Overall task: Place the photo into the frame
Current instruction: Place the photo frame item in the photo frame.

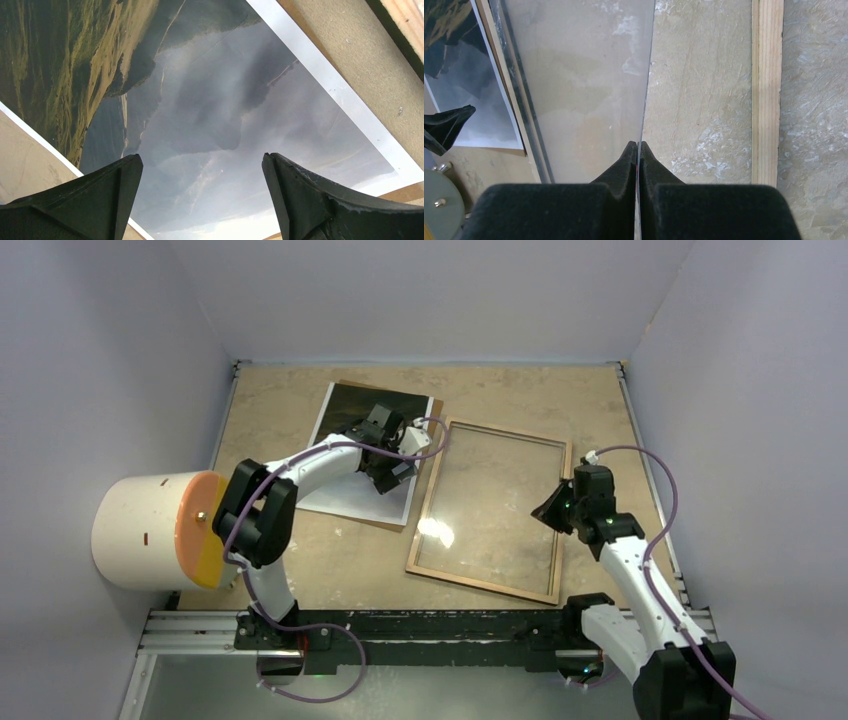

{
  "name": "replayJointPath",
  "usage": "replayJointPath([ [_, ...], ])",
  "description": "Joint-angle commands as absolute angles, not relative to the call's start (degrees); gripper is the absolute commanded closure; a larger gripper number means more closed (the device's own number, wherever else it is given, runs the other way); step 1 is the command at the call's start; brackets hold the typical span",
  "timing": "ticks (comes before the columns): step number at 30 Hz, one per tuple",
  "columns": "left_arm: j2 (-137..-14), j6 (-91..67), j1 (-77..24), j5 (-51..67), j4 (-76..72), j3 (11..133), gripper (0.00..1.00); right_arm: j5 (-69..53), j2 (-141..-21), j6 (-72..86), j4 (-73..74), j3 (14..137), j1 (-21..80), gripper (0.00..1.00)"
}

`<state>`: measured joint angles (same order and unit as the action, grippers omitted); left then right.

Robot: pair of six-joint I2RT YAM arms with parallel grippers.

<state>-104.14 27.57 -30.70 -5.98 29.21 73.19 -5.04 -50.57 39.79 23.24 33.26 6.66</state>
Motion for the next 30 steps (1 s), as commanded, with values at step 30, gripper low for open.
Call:
replayJointPath([
  [30,-103.77,26.74,-31.42,-4.57,27.71,73.58,0.0,-8.18,-57.4,30.7,33.45,43.99,6.33,1.0],
])
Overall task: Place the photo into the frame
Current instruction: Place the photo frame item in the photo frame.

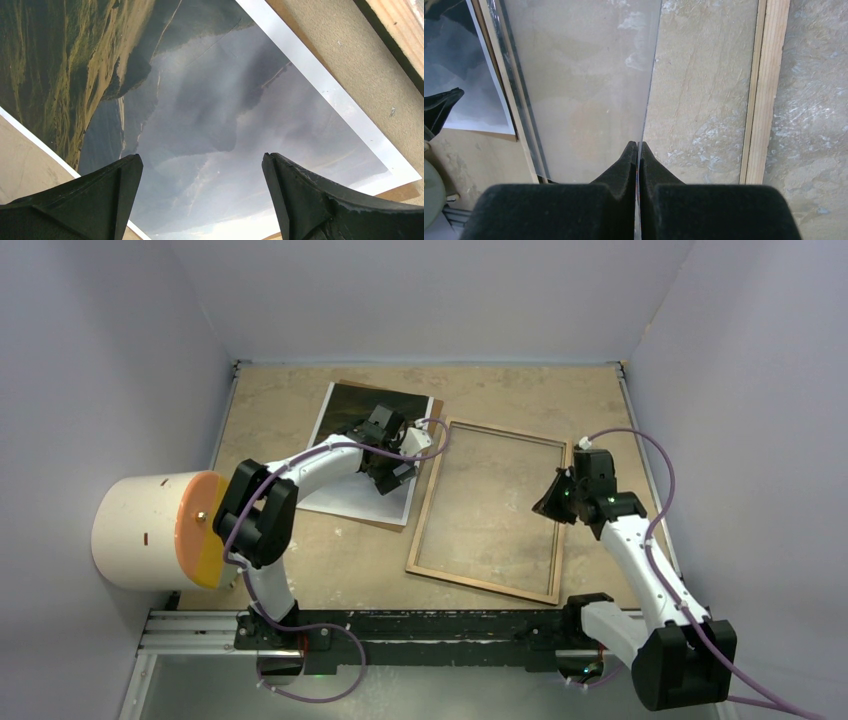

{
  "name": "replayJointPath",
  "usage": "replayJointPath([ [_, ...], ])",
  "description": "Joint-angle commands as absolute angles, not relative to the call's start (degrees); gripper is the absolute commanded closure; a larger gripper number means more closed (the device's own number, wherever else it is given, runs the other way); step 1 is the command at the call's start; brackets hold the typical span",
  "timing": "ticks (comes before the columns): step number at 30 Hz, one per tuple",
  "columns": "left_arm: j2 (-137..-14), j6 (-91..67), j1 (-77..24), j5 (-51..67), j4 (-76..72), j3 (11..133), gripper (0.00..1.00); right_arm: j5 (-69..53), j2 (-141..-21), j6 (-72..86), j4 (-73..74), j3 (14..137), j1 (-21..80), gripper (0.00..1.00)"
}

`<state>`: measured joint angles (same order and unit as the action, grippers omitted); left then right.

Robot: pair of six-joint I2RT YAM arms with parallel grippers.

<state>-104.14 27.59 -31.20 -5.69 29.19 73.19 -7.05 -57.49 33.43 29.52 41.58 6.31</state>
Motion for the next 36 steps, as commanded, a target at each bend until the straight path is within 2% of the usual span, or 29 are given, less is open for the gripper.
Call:
replayJointPath([
  [1,-103.78,26.8,-31.45,-4.57,27.69,73.54,0.0,-8.17,-57.39,30.61,33.88,44.35,6.33,1.0],
  [19,-102.83,27.16,-31.74,-4.36,27.53,72.43,0.0,-6.87,-58.28,27.92,37.02,48.93,6.33,1.0],
  [31,-102.75,25.9,-33.75,-0.92,26.71,70.09,0.0,-17.63,-57.81,33.94,30.58,45.21,5.49,1.0],
  [36,-102.79,25.58,-34.78,1.05,25.49,68.22,0.0,-26.95,-57.86,35.75,27.12,43.29,1.57,1.0],
])
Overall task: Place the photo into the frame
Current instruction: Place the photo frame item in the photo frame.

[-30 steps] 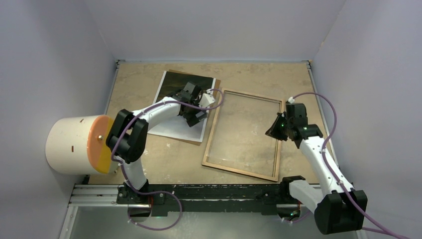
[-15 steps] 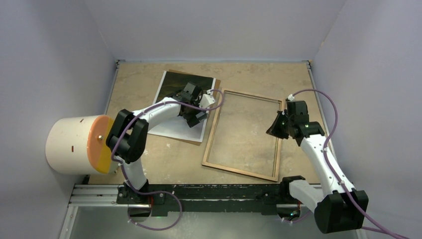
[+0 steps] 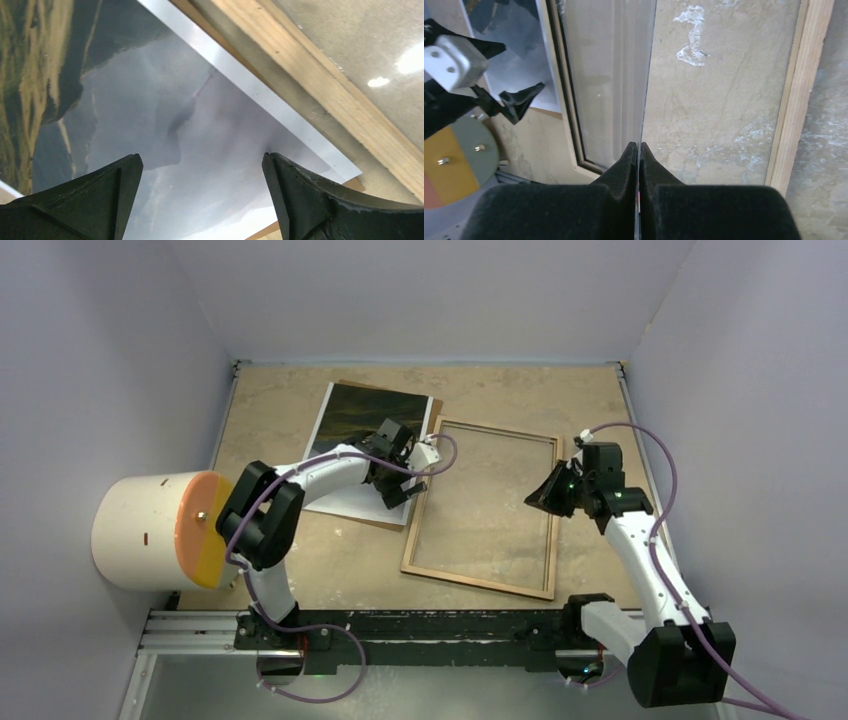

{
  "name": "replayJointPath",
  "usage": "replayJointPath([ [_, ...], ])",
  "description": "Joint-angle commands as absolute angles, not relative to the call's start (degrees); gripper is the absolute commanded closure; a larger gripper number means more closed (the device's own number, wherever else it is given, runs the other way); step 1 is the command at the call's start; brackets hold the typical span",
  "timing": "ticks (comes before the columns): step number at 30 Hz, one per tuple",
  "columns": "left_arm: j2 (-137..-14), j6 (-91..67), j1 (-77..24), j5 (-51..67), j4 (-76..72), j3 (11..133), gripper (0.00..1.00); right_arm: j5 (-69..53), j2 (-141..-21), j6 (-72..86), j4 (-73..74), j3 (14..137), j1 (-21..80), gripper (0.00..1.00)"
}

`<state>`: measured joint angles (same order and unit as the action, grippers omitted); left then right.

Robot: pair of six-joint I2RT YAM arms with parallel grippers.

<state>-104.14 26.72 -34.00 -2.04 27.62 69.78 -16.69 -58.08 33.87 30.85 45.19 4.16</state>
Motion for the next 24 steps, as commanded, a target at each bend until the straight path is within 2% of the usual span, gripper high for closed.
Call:
replayJointPath([
  [1,-102.85,25.64,-34.94,1.05,25.31,68.11,0.0,-29.5,-57.71,36.53,25.62,42.41,0.33,1.0],
  [8,-103.31,25.33,-35.24,0.92,24.71,67.93,0.0,-40.9,-58.44,38.33,20.01,41.42,-2.64,1.0],
  [24,-104.5,24.99,-35.18,1.88,25.18,68.25,0.0,-44.37,-56.12,43.42,14.97,42.28,-2.64,1.0],
])
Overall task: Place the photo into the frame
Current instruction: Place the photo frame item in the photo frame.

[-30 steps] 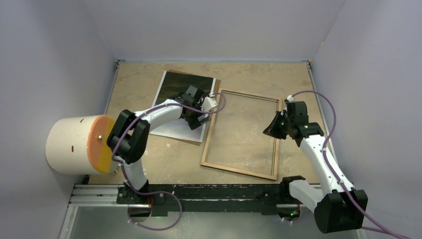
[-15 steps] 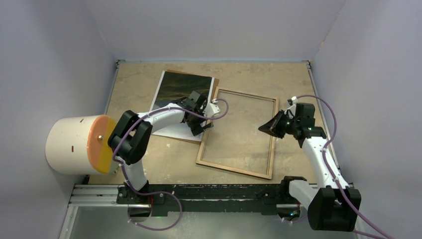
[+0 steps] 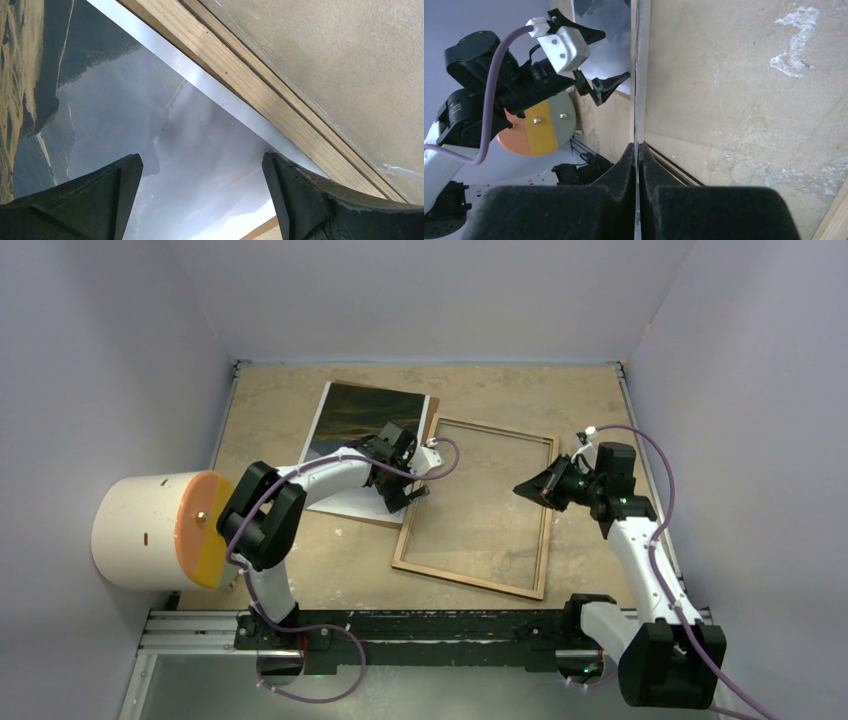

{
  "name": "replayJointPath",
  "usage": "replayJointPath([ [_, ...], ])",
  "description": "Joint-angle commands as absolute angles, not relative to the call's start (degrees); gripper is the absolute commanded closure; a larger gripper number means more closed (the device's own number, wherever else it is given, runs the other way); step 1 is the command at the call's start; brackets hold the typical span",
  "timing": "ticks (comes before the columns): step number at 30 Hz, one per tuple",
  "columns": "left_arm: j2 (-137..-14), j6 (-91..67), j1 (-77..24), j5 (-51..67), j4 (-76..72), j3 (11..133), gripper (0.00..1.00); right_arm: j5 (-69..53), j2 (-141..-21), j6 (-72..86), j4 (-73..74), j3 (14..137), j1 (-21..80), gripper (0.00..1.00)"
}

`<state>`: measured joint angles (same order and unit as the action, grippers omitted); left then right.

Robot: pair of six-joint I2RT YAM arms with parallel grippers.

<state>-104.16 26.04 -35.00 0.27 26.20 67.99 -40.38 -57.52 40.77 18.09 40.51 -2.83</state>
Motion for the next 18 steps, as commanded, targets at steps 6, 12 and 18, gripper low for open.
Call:
replayJointPath([
  [6,-103.54,23.38,-35.0,7.2,27.32,70.39,0.0,-42.99,-55.41,44.82,14.0,43.26,-1.65,1.0],
  [12,-104.41,23.2,-34.64,7.21,27.52,70.28,0.0,-43.12,-54.63,46.89,12.48,42.52,-0.91,1.0],
  [18,-103.88,23.53,-32.89,7.38,27.17,69.55,0.0,-43.35,-53.98,49.61,11.13,42.19,-0.46,1.0],
])
